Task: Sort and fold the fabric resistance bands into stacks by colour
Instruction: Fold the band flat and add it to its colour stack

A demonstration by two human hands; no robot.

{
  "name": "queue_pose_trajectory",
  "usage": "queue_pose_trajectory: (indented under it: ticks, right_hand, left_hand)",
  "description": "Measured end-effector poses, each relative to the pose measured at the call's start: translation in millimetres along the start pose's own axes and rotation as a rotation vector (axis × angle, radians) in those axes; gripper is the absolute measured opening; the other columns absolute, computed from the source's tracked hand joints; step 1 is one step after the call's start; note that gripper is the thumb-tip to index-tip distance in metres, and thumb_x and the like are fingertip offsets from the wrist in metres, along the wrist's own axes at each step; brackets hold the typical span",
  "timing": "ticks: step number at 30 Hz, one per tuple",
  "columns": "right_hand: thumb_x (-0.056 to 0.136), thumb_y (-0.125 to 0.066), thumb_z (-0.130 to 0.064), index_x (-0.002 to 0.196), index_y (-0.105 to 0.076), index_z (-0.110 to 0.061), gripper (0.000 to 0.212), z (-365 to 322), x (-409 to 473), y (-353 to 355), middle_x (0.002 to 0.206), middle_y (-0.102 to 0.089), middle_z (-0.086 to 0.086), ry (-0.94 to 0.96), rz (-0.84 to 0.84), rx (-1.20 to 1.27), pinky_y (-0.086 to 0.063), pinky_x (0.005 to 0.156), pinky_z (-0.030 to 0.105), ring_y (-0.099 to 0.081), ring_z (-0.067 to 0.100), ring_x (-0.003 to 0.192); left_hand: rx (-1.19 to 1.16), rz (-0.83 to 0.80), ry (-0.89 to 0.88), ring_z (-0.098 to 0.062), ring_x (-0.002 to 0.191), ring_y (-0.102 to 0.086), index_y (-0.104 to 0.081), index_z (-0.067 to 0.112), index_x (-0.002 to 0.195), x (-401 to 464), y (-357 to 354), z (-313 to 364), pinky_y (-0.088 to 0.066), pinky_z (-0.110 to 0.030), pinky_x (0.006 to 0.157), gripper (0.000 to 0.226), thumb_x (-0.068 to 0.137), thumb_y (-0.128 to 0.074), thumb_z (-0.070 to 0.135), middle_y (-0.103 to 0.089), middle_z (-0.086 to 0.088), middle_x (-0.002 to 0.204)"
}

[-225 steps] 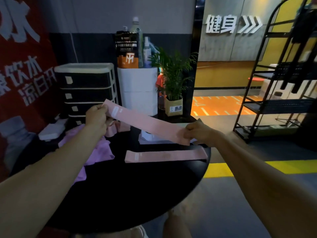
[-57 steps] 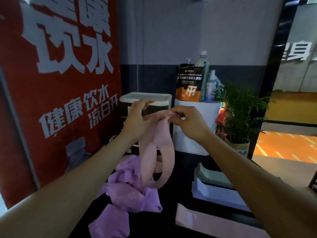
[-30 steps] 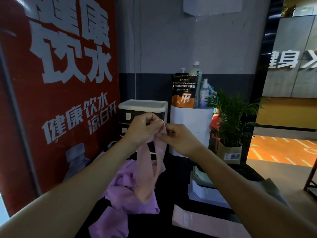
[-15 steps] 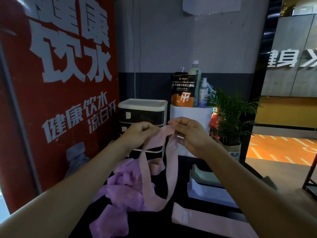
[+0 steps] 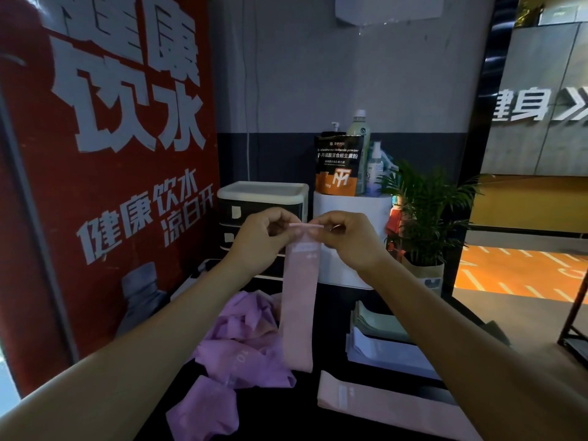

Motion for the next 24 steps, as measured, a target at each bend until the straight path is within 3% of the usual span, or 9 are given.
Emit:
queue_pose_trajectory:
  ticks: [6, 11, 15, 20, 24]
  right_hand:
    - [0.084, -0.065, -0.004, 0.084, -0.069, -0.012, 0.009, 4, 2, 8, 0.073, -0.062, -0.003, -0.031, 0.040, -0.014, -0.046, 0.064, 0.009, -0.056, 0.005, 0.067]
    - [0.086, -0.064, -0.008, 0.086, -0.069, -0.012, 0.006, 5, 3, 21, 0.073, -0.062, -0.002, -0.096, 0.122, 0.059, -0.048, 0.071, 0.019, -0.055, 0.008, 0.068]
    - [0.086, -0.063, -0.008, 0.086, -0.066, -0.014, 0.006, 7, 2, 28, 0.078, -0.062, 0.002, -0.140, 0.138, 0.132, -0.050, 0.076, 0.026, -0.057, 0.014, 0.075]
    - [0.078, -0.072, -0.003, 0.105, -0.061, -0.002, 0.029, 35, -12, 15, 0.098, -0.065, 0.010, -0.278, -0.041, 0.132, -0.052, 0.080, 0.027, -0.062, 0.019, 0.087]
    - [0.075, -0.074, 0.001, 0.104, -0.066, 0.004, 0.030, 60, -28, 4, 0.105, -0.068, 0.017, -0.325, -0.157, 0.009, -0.054, 0.088, 0.041, -0.064, 0.026, 0.092]
  left_hand:
    - [0.039, -0.116, 0.064, -0.017, 0.086, -0.063, -0.062, 0.020, 0.090, 1, -17, -3, -0.052, -0.031, 0.078, 0.010, 0.084, -0.066, 0.013, -0.066, 0.000, 0.089]
    - [-0.003, -0.166, 0.128, -0.020, 0.099, -0.064, -0.061, 0.017, 0.109, -4, -33, -6, -0.052, -0.038, 0.089, 0.019, 0.091, -0.058, 0.017, -0.067, -0.005, 0.105]
    - [-0.071, -0.113, 0.152, -0.019, 0.097, -0.063, -0.061, 0.025, 0.100, -1, -36, -1, -0.052, -0.038, 0.088, 0.012, 0.094, -0.052, 0.019, -0.066, -0.001, 0.100]
    - [-0.320, 0.026, 0.225, -0.020, 0.095, -0.063, -0.063, 0.024, 0.096, 8, -31, 8, -0.052, -0.039, 0.087, 0.014, 0.094, -0.052, 0.016, -0.067, 0.000, 0.097]
    - [-0.552, 0.099, 0.317, -0.013, 0.084, -0.063, -0.063, 0.019, 0.096, 14, -29, 13, -0.054, -0.029, 0.076, 0.015, 0.096, -0.049, 0.013, -0.067, 0.001, 0.092]
Point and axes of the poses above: each hand's wrist, its own x-axis towards the middle knuckle, its own y-axis out of the back of the hand, z = x × y, the point moved 8 cm from there along x, towards the middle knuckle
